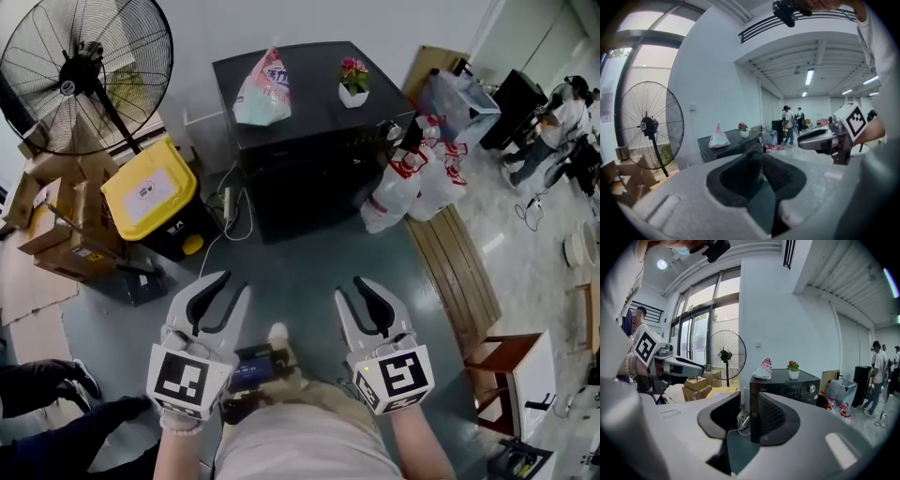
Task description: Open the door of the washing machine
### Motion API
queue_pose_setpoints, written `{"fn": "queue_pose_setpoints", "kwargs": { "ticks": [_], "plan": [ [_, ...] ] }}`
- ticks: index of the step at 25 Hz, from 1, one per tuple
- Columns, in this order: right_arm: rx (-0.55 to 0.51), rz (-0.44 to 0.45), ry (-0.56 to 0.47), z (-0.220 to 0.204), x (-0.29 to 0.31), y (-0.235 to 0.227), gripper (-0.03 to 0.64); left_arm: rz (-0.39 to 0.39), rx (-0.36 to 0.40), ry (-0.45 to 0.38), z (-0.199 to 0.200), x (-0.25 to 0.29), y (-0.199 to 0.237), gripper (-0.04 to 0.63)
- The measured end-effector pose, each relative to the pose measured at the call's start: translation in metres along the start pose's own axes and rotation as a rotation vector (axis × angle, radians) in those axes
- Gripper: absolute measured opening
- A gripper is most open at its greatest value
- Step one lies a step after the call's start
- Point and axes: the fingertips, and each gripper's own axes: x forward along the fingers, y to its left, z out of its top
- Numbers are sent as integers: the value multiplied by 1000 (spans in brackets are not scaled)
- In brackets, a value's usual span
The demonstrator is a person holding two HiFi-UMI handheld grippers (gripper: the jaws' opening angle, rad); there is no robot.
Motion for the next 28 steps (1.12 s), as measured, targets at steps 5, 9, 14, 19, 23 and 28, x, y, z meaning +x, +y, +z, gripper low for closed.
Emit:
{"fn": "queue_pose_setpoints", "kwargs": {
  "ticks": [5,9,14,19,23,28],
  "plan": [
    [-1,-24,7,12,28,-11,106,-31,1,6,6,26,23,97],
    [0,-43,11,19,49,-20,106,-53,-14,25,6,46,40,98],
    [3,-55,32,19,72,-26,106,-84,-26,31,5,67,58,100],
    [-7,-72,44,18,91,-32,106,-116,-13,23,0,87,72,100],
    [-17,-91,50,18,102,-40,106,-130,-35,48,-1,100,77,100],
    [-9,-88,70,15,117,-45,106,-142,-44,49,-1,113,86,103]
  ]
}}
